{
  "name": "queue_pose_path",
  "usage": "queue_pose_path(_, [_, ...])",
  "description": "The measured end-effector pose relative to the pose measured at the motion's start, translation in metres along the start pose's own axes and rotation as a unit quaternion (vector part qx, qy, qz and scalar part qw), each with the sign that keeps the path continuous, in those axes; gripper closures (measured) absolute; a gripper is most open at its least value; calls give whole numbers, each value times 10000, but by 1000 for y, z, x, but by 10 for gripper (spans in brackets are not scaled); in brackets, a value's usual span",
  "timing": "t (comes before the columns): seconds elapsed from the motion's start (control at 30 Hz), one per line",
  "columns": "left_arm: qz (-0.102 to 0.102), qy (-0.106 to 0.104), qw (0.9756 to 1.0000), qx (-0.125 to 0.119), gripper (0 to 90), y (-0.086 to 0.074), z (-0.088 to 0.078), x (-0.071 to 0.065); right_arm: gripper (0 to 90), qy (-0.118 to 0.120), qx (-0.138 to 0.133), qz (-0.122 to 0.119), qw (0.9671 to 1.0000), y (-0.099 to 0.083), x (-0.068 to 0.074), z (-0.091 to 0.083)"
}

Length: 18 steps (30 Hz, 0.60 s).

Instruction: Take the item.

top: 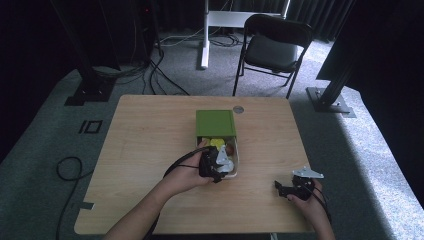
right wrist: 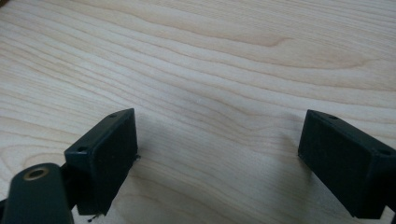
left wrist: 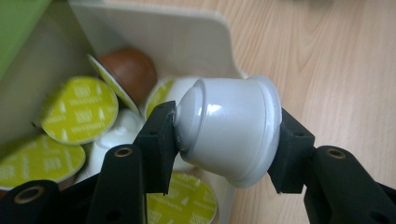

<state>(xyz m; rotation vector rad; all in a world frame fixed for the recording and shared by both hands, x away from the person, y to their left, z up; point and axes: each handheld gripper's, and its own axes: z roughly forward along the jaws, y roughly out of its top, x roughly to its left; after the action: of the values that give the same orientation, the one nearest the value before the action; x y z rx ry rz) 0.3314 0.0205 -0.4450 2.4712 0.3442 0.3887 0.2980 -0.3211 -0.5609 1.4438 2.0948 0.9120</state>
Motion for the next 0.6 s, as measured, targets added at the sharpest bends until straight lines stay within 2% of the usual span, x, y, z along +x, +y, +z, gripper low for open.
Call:
queue_pose_path(0.13, [-15,44,10000,-70,511,0,-4,1,115,0,-1,-1,10000,0,0,0])
queue_pose_path(0.17, [-123,77,9997,-219,511,-2,-12,4,115,0,-1,0,10000,0,0,0])
queue_pose_path(0.27, [-191,59,9994,-281,511,-4,-17,6,115,1,0,0,10000,0,0,0])
queue_pose_path(0.3, [-285,86,9986,-439,512,-6,-22,8,115,0,0,0,10000,0,0,0])
queue_pose_path(0.37, [-301,88,9986,-430,511,-7,-24,8,115,1,0,0,10000,0,0,0])
queue_pose_path(0.4, [-400,144,9973,-604,512,-11,-30,9,115,1,0,0,10000,0,0,0])
queue_pose_path(0.47, [-422,142,9972,-602,512,-12,-32,10,115,0,-1,0,10000,0,0,0])
queue_pose_path(0.5, [-501,194,9962,-690,512,-17,-39,13,115,1,1,0,10000,0,0,0])
queue_pose_path(0.57, [-526,218,9958,-714,512,-19,-42,14,115,1,0,-1,10000,0,0,0])
queue_pose_path(0.6, [-564,277,9948,-797,512,-21,-45,15,115,1,0,-1,10000,0,0,0])
